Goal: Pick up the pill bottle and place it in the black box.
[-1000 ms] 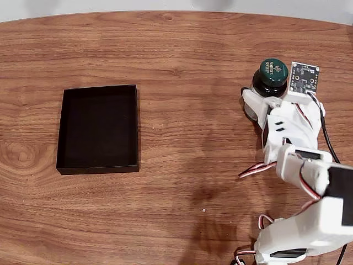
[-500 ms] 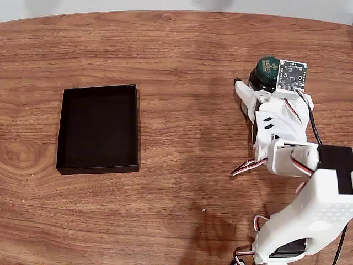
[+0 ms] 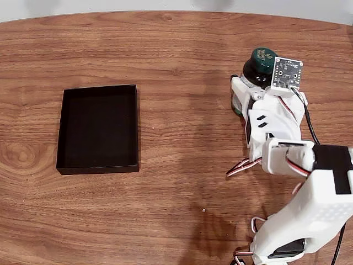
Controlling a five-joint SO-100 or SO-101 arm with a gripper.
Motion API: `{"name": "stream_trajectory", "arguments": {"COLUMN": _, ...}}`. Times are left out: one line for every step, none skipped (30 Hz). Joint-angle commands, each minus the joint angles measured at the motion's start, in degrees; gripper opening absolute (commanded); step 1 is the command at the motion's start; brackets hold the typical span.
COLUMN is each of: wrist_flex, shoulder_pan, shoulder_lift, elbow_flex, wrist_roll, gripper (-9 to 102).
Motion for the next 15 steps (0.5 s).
{"name": "stream_trajectory", "arguments": {"wrist_flex": 5.19, "shoulder_pan": -3.87, "shoulder_lift": 15.64, "elbow_flex": 0.88, "wrist_roll": -1.05, "gripper": 14}}
{"name": "stream_trajectory", "arguments": {"wrist_flex": 7.47, "shoulder_pan": -5.19, "shoulder_lift": 18.54, "elbow_flex": 1.14, "wrist_roll": -1.23, "gripper": 14}}
{"name": "stream_trajectory", "arguments": {"wrist_flex": 9.58, "shoulder_pan": -6.59, "shoulder_lift": 21.09, "elbow_flex": 1.23, "wrist_roll": -1.23, "gripper": 14}}
{"name": "stream_trajectory", "arguments": {"wrist_flex": 11.6, "shoulder_pan": -8.0, "shoulder_lift": 23.38, "elbow_flex": 1.32, "wrist_roll": -1.14, "gripper": 14}}
{"name": "stream_trajectory", "arguments": {"wrist_flex": 13.1, "shoulder_pan": -9.67, "shoulder_lift": 25.22, "elbow_flex": 1.32, "wrist_roll": -1.05, "gripper": 14}}
{"name": "stream_trajectory", "arguments": {"wrist_flex": 14.24, "shoulder_pan": -11.16, "shoulder_lift": 26.72, "elbow_flex": 1.32, "wrist_roll": -0.79, "gripper": 14}}
{"name": "stream_trajectory", "arguments": {"wrist_flex": 15.29, "shoulder_pan": -12.66, "shoulder_lift": 27.86, "elbow_flex": 1.05, "wrist_roll": -0.35, "gripper": 14}}
{"name": "stream_trajectory", "arguments": {"wrist_flex": 16.17, "shoulder_pan": -14.06, "shoulder_lift": 28.74, "elbow_flex": 0.7, "wrist_roll": 0.0, "gripper": 14}}
{"name": "stream_trajectory", "arguments": {"wrist_flex": 16.87, "shoulder_pan": -15.47, "shoulder_lift": 29.36, "elbow_flex": 0.18, "wrist_roll": 0.35, "gripper": 14}}
{"name": "stream_trajectory", "arguments": {"wrist_flex": 17.31, "shoulder_pan": -16.7, "shoulder_lift": 29.71, "elbow_flex": -0.44, "wrist_roll": 0.88, "gripper": 14}}
{"name": "stream_trajectory", "arguments": {"wrist_flex": 17.84, "shoulder_pan": -17.84, "shoulder_lift": 29.97, "elbow_flex": -1.14, "wrist_roll": 1.32, "gripper": 14}}
{"name": "stream_trajectory", "arguments": {"wrist_flex": 18.19, "shoulder_pan": -18.98, "shoulder_lift": 30.06, "elbow_flex": -1.93, "wrist_roll": 1.67, "gripper": 14}}
{"name": "stream_trajectory", "arguments": {"wrist_flex": 18.9, "shoulder_pan": -20.04, "shoulder_lift": 30.23, "elbow_flex": -2.81, "wrist_roll": 2.02, "gripper": 14}}
{"name": "stream_trajectory", "arguments": {"wrist_flex": 19.86, "shoulder_pan": -21.01, "shoulder_lift": 30.41, "elbow_flex": -3.78, "wrist_roll": 2.29, "gripper": 14}}
{"name": "stream_trajectory", "arguments": {"wrist_flex": 20.57, "shoulder_pan": -21.97, "shoulder_lift": 30.41, "elbow_flex": -4.75, "wrist_roll": 2.37, "gripper": 14}}
